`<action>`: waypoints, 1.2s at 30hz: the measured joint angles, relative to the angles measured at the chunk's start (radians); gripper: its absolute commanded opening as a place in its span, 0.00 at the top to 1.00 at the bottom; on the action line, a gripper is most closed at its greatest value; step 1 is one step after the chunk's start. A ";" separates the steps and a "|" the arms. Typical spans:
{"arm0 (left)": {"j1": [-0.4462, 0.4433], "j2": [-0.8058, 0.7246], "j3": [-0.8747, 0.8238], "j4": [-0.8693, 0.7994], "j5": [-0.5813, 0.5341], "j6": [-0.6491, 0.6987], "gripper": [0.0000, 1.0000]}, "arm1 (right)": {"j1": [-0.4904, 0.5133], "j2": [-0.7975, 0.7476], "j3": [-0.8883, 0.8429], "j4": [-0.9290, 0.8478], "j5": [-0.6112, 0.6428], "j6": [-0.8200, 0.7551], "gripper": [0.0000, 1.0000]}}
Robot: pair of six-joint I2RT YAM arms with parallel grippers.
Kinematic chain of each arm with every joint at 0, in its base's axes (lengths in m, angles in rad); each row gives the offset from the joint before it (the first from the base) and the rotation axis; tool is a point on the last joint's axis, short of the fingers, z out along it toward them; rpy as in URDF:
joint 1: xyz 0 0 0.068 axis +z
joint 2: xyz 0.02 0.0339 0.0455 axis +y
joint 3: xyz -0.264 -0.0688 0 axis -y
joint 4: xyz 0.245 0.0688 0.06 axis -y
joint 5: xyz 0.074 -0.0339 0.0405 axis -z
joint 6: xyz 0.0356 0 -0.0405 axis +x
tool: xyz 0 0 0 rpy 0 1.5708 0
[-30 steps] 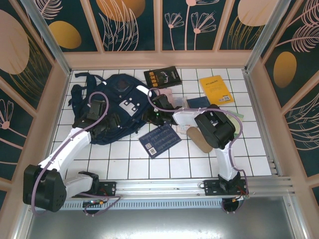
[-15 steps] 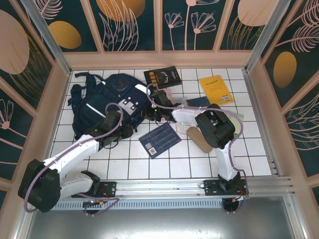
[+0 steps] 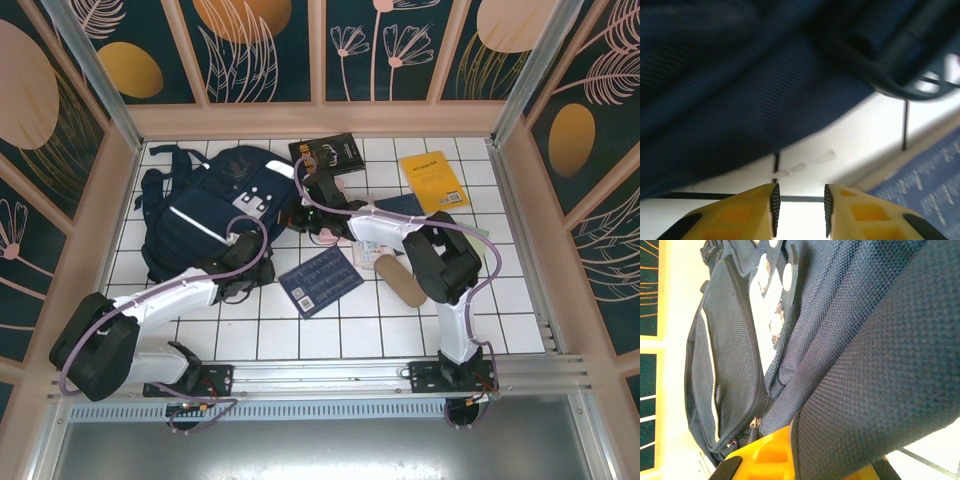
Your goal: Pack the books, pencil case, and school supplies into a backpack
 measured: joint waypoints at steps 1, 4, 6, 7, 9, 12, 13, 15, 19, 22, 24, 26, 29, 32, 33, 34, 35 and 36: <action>0.009 0.004 0.003 -0.002 -0.022 0.001 0.65 | 0.000 0.000 0.000 0.000 0.000 -0.001 1.00; 0.054 0.016 0.023 -0.003 -0.054 0.011 0.65 | 0.001 0.000 0.000 -0.006 0.000 -0.002 1.00; 0.085 0.022 0.037 -0.003 -0.064 0.018 0.65 | 0.001 0.000 0.001 -0.007 0.005 -0.003 1.00; 0.101 0.025 0.045 -0.003 -0.068 0.026 0.66 | 0.002 0.000 0.006 -0.013 0.008 -0.004 1.00; 0.126 0.034 0.058 0.001 -0.074 0.039 0.65 | 0.002 0.001 0.017 -0.016 0.011 -0.004 1.00; 0.164 0.072 0.091 0.010 -0.081 0.066 0.67 | 0.002 0.008 0.035 -0.014 0.024 -0.004 1.00; 0.174 0.087 0.101 0.012 -0.083 0.076 0.67 | 0.001 0.015 0.041 -0.015 0.028 -0.004 1.00; 0.194 0.120 0.121 0.020 -0.089 0.095 0.69 | 0.000 0.039 0.063 -0.024 0.036 -0.004 1.00; 0.227 0.187 0.148 0.031 -0.101 0.130 0.71 | -0.008 0.114 0.115 -0.043 0.049 -0.004 1.00; 0.235 0.230 0.158 0.045 -0.090 0.155 0.70 | -0.018 0.171 0.137 -0.058 0.048 -0.004 1.00; 0.237 0.241 0.158 0.056 -0.066 0.170 0.67 | -0.023 0.196 0.146 -0.067 0.047 -0.004 1.00; 0.237 0.241 0.155 0.078 -0.039 0.180 0.64 | -0.027 0.203 0.149 -0.072 0.046 -0.004 1.00; 0.238 0.241 0.129 0.135 0.005 0.189 0.62 | -0.030 0.202 0.167 -0.085 0.046 -0.004 1.00; 0.238 0.240 0.095 0.188 0.033 0.193 0.60 | -0.031 0.203 0.178 -0.090 0.045 -0.001 1.00; 0.233 0.240 0.088 0.200 0.038 0.197 0.60 | -0.031 0.203 0.178 -0.090 0.045 -0.001 1.00; 0.228 0.238 0.085 0.211 0.040 0.201 0.60 | -0.031 0.203 0.178 -0.091 0.045 0.000 1.00; 0.223 0.238 0.085 0.218 0.040 0.205 0.60 | -0.031 0.203 0.178 -0.093 0.045 0.000 1.00; 0.218 0.237 0.085 0.229 0.043 0.208 0.60 | -0.031 0.203 0.178 -0.093 0.045 0.000 1.00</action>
